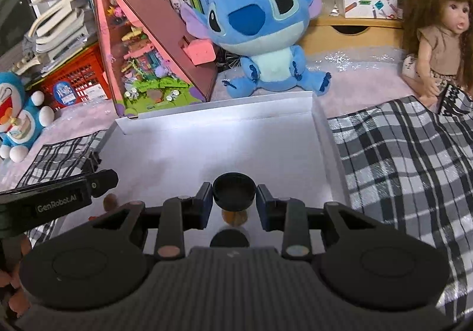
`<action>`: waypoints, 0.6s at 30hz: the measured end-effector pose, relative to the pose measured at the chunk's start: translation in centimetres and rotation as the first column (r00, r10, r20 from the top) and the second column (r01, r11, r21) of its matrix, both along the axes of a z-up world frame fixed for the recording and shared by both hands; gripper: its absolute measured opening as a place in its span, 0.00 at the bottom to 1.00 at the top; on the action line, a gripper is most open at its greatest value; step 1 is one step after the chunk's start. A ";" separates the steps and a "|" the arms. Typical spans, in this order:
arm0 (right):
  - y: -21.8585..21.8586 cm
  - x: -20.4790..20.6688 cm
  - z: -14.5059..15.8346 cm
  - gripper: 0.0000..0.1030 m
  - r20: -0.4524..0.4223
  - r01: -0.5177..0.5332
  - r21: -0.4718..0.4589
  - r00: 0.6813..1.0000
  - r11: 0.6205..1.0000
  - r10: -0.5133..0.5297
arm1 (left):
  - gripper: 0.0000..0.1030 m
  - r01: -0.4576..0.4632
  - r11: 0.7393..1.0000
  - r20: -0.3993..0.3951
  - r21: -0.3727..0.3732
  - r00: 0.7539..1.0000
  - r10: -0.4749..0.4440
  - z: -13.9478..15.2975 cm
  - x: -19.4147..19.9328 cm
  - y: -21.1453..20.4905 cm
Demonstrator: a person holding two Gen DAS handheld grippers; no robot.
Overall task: Organize rigid objects
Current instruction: 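Carry both black caps into the white tray and open both grippers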
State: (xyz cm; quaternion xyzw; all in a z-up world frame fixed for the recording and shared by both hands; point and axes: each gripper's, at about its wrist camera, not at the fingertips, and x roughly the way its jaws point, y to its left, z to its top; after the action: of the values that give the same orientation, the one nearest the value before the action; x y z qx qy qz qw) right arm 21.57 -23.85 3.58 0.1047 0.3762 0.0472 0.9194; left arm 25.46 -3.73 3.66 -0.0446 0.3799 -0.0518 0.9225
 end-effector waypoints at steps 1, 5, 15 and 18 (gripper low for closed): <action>0.1 0.3 -0.2 0.37 -0.006 0.000 0.000 1.000 1.000 0.000 | 0.29 -0.001 1.000 -0.006 0.002 1.000 0.001 -0.3 0.2 0.0; 0.7 1.4 -0.9 0.37 -0.023 0.000 -0.025 1.000 1.000 0.000 | 0.29 -0.005 1.000 -0.010 0.026 1.000 0.005 -1.0 0.9 -0.2; 1.4 3.0 -1.7 0.37 -0.040 0.002 -0.070 0.999 0.998 -0.005 | 0.29 -0.016 0.999 -0.011 0.046 1.000 0.017 -1.7 1.5 -0.1; 1.3 3.0 -2.0 0.37 -0.047 0.005 -0.075 0.999 0.997 -0.009 | 0.29 -0.012 0.999 -0.009 0.050 1.000 0.013 -1.7 1.5 -0.2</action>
State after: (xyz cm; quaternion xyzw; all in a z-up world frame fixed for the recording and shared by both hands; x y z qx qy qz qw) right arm 24.62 -22.57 1.58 0.0727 0.3987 0.0274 0.9138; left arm 26.95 -3.90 1.94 -0.0241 0.3850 -0.0365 0.9219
